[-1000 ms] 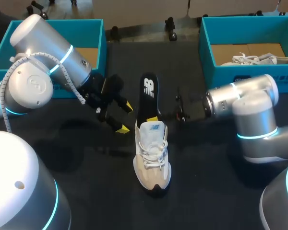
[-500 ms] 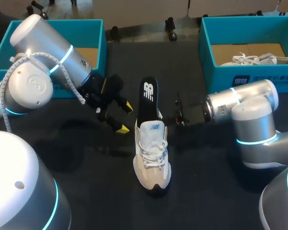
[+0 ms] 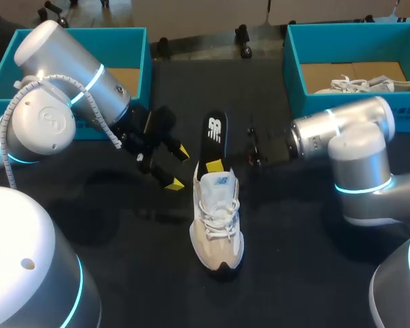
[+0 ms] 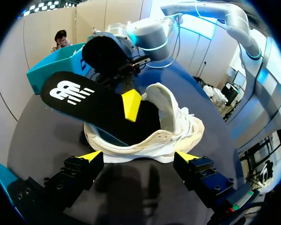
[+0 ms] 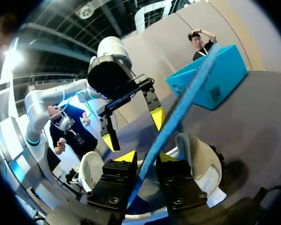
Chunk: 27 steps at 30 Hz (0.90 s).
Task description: Take the shoe out of the shoebox, open the shoe tongue, remove and reinsert the insole, then place the shoe into the shoebox
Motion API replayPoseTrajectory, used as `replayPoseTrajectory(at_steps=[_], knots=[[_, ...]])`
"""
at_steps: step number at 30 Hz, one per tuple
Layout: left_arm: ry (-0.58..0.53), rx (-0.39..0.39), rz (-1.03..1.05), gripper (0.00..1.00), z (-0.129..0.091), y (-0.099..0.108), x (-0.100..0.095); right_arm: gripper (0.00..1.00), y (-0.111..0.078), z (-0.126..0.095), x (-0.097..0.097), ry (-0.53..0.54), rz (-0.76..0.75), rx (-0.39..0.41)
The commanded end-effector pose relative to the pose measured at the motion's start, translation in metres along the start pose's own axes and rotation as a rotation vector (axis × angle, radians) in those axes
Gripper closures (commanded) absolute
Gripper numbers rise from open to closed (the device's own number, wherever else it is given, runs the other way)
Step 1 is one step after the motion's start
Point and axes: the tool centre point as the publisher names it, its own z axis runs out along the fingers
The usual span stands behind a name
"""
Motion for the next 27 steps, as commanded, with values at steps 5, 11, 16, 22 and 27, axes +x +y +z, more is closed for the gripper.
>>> replayPoseTrajectory(at_steps=[5, 11, 16, 22, 27], knots=[[0.000, -0.002, 0.000, 0.00, 0.000, 0.000, 0.000, 0.98, 0.004, 0.001, -0.008, 0.028, -0.019, -0.007], [0.000, -0.002, 0.000, 0.00, 0.000, 0.000, 0.000, 1.00, -0.006, 0.004, -0.008, 0.064, -0.045, -0.041], [0.000, -0.002, 0.000, 0.00, 0.000, 0.000, 0.000, 1.00, -0.014, 0.007, -0.006, 0.074, -0.024, -0.027], [0.000, -0.002, 0.000, 0.00, 0.000, 0.000, 0.000, 1.00, -0.026, 0.011, -0.001, 0.084, 0.005, -0.018], [0.000, -0.002, 0.000, 0.00, 0.000, 0.000, 0.000, 1.00, -0.034, 0.014, 0.003, 0.087, 0.037, -0.009]])
